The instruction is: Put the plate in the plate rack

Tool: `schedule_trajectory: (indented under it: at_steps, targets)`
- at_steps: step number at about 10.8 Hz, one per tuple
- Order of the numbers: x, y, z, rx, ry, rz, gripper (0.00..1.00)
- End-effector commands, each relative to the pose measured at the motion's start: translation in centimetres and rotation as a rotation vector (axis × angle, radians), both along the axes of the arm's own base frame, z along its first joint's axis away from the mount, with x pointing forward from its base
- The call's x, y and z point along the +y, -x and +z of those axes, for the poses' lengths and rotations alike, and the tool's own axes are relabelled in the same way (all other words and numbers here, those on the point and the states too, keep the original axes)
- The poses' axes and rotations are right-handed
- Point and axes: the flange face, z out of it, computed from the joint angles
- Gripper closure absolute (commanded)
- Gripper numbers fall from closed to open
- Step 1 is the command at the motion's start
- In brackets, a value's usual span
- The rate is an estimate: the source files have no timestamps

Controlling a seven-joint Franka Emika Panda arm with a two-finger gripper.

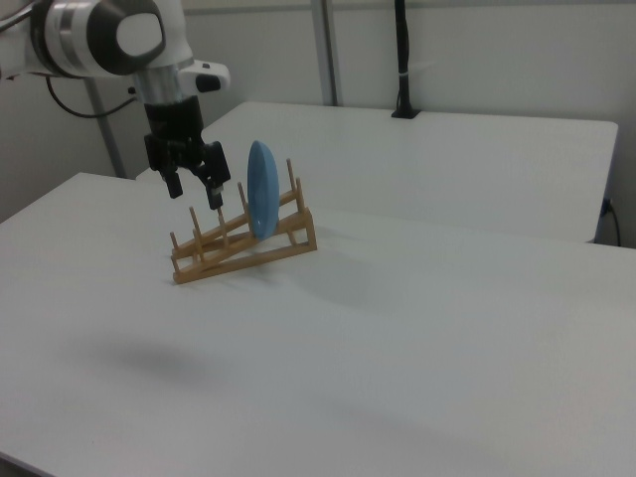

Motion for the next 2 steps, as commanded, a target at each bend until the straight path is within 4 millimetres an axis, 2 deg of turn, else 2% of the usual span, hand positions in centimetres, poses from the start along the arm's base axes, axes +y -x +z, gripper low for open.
schedule_trajectory:
  at_steps: [1,2]
  targets:
    - [-1.74,0.79,0.39,0.008,-0.036,0.001,0.00]
    - [-2.00,0.79,0.39,0.008,-0.036,-0.006,0.00]
